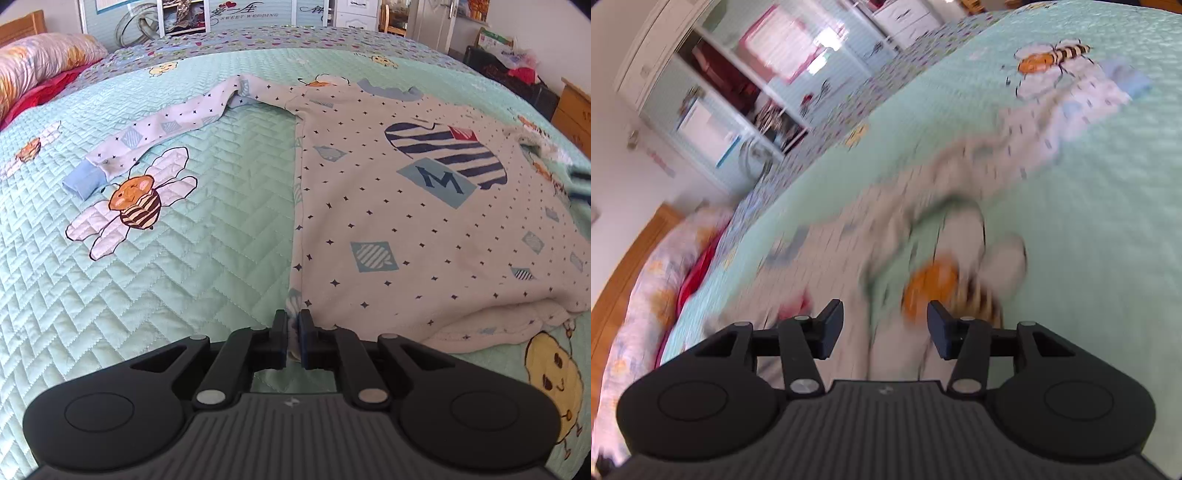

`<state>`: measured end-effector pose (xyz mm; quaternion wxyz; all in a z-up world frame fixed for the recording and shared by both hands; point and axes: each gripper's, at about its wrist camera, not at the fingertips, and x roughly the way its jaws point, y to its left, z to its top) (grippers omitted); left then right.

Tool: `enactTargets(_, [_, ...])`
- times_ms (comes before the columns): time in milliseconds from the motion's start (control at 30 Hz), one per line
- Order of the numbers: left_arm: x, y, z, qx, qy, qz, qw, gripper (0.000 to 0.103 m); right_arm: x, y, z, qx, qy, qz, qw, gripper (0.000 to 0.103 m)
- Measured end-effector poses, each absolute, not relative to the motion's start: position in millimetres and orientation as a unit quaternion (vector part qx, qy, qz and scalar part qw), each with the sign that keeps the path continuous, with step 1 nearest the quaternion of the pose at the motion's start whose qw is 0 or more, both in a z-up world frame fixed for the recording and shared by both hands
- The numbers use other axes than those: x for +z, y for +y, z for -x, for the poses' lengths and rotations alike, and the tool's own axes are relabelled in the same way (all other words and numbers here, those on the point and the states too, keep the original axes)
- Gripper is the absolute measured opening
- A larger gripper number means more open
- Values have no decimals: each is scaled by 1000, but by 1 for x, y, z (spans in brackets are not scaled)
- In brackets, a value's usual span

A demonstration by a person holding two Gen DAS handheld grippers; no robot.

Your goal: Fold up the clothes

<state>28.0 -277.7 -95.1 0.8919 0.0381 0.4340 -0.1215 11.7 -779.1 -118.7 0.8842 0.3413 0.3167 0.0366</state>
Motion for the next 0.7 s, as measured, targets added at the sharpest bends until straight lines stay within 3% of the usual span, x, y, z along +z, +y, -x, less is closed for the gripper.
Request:
enactTargets(167, [-86,-267,-20,-108,402,12,909,9,-101,-686,88,97,327,-154,927,51])
enactTargets(300, [-71,-250,-4,-57,362,74,928,14,-92,-614,118,127,298,-30,946,51])
enactTargets(400, [-64,-244,5,-87,368,114,919,15,-92,-598,101,143,299,-5,944,50])
enactTargets(567, [-63,-292,22,-194,400,15,896,16,-92,-572,73,170,300,36,938,51])
enactTargets(700, [-71,-314,25,-250,414,4,875,17,-92,-551,50,191,300,69,932,51])
